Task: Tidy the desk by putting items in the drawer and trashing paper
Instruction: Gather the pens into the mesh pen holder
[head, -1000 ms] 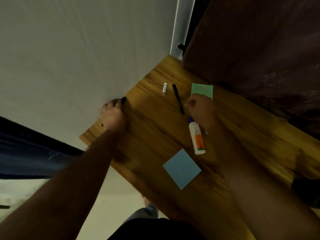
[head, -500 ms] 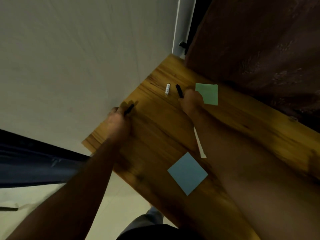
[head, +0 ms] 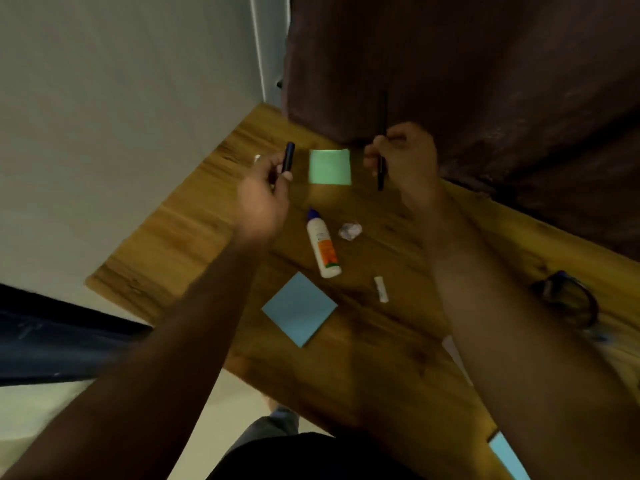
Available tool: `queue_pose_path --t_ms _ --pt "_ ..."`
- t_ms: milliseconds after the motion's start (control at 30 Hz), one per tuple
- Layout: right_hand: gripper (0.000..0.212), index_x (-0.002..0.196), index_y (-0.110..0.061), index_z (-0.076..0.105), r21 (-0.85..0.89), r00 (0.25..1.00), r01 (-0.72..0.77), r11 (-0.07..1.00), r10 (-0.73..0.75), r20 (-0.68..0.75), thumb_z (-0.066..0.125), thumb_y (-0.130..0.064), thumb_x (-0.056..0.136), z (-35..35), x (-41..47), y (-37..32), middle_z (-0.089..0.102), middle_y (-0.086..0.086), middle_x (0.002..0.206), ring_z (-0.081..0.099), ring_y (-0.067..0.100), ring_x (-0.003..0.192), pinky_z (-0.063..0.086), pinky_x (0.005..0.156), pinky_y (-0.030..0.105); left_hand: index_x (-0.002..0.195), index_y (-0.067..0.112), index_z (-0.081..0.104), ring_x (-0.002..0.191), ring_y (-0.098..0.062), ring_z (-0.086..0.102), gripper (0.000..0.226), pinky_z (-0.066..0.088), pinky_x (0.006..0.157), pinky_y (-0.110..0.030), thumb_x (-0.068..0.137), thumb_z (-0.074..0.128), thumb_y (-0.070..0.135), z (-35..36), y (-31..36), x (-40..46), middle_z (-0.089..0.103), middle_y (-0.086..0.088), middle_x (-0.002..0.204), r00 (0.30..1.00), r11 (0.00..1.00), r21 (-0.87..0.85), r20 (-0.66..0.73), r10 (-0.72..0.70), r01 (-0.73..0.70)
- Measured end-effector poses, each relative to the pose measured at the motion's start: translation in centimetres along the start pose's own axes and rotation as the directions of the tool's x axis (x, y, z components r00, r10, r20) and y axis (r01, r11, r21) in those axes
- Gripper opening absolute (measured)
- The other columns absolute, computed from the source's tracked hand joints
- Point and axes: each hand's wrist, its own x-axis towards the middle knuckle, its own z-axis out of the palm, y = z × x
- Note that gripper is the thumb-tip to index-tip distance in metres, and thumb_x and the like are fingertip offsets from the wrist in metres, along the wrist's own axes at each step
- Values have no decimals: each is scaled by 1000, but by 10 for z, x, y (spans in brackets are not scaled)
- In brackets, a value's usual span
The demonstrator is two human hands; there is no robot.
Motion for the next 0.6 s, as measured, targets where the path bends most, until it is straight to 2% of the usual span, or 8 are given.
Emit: queue_pose_path --t_ms 67,167,300,400,467,500,567,600 --pt "9 92 -15 50 52 1000 26 998 -25 -16 55 -8 96 -50 -24 -12 71 10 90 70 16 68 56 60 26 118 12 61 85 5 58 25 45 77 -7 95 53 9 35 27 -12 62 13 96 999 995 -97 47 19 -14" --pt "11 93 -18 48 36 995 78 996 -76 -66 54 -11 97 -123 -60 -19 72 11 95 72 21 77 58 65 29 108 15 61 77 7 58 16 48 74 -14 94 56 10 86 69 -39 61 16 84 988 981 -195 144 52 -24" --pt "15 97 -23 47 -25 966 143 989 -145 -213 55 -10 97 -210 -106 -15 73 9 92 72 17 78 53 59 23 119 15 57 91 6 61 27 52 79 -14 92 62 14 146 130 -85 63 14 98 952 963 -264 280 126 -50" --pt "22 107 -25 47 -73 940 154 985 -169 -296 54 -8 96 -268 -136 -4 73 3 89 71 12 76 55 59 23 118 20 54 94 -6 64 33 57 82 -32 89 65 11 189 159 -119 61 12 97 906 926 -376 377 191 -39" --pt "20 109 -20 50 -119 930 148 982 -179 -321 56 -6 95 -296 -149 7 72 0 84 71 12 76 57 60 28 118 27 54 100 -13 65 37 58 84 -43 86 66 13 211 169 -138 62 10 101 869 925 -379 443 218 -39" --pt "20 104 -22 50 -144 925 145 979 -186 -332 58 -6 94 -308 -154 14 70 -4 78 72 15 77 58 62 34 118 27 56 102 -15 65 36 57 85 -45 86 66 14 222 173 -148 63 8 102 856 928 -369 462 232 -53" --pt "28 92 -31 47 -191 914 140 972 -201 -353 63 -8 91 -326 -162 30 65 -10 66 72 22 79 58 69 45 115 24 59 100 -13 66 32 57 86 -43 85 67 15 240 179 -163 66 6 103 844 937 -337 475 251 -89" --pt "31 89 -34 44 -205 909 134 970 -202 -364 65 -11 89 -332 -165 38 66 -8 66 72 23 79 58 71 49 113 24 60 98 -11 66 30 57 85 -41 85 68 15 247 181 -169 66 6 102 840 943 -316 478 256 -108"
